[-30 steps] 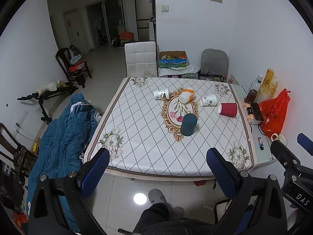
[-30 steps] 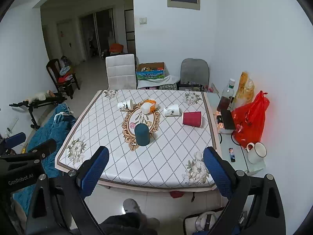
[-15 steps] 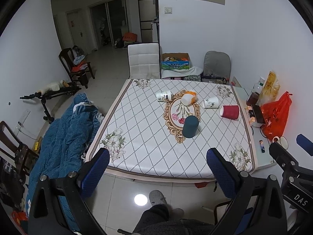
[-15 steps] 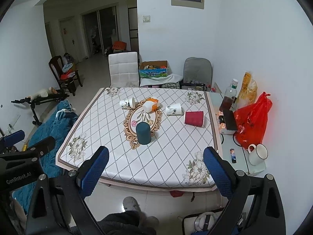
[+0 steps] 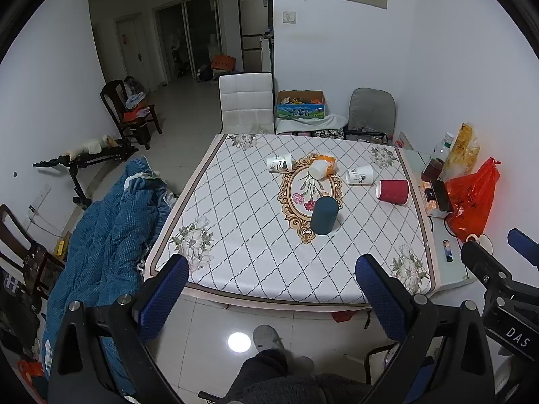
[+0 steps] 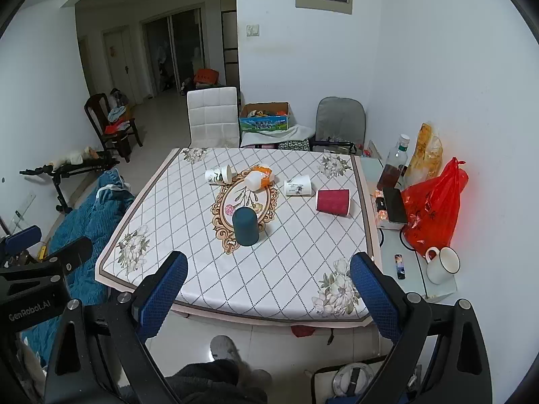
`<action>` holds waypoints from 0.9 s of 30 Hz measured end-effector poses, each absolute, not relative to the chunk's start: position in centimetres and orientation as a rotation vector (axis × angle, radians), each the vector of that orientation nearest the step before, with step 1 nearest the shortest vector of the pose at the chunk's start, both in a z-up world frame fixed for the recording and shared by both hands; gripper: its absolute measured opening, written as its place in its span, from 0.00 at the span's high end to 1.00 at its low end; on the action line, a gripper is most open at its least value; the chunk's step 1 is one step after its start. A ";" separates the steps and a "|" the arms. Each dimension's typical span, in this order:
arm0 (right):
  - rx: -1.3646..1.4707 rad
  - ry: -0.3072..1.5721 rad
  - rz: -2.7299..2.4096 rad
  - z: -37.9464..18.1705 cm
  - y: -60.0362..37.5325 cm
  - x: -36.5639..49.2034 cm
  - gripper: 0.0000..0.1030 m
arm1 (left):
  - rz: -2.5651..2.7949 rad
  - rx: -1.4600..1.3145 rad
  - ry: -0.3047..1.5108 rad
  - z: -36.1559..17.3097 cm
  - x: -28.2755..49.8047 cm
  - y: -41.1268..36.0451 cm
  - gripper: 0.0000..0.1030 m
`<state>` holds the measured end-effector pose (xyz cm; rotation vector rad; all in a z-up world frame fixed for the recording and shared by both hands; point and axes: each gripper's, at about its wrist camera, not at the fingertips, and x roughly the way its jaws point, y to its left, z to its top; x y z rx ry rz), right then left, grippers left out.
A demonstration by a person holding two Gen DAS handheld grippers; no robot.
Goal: Flip cup upside down
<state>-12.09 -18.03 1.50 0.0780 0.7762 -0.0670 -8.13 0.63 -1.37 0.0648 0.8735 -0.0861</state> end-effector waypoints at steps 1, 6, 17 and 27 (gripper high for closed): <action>0.078 0.776 -0.066 1.5 -18.0 -12.2 0.04 | -0.087 0.065 0.874 -1.4 -8.1 0.6 0.01; 0.080 0.776 -0.063 1.5 -18.2 -12.5 0.04 | -0.088 0.068 0.871 -1.4 -8.2 0.6 0.01; 0.086 0.783 -0.057 1.5 -17.8 -12.8 0.04 | -0.087 0.066 0.872 -1.5 -8.5 0.6 0.01; 0.084 0.785 -0.047 1.4 -17.0 -13.2 0.04 | -0.072 0.060 0.874 -1.6 -9.4 1.5 0.01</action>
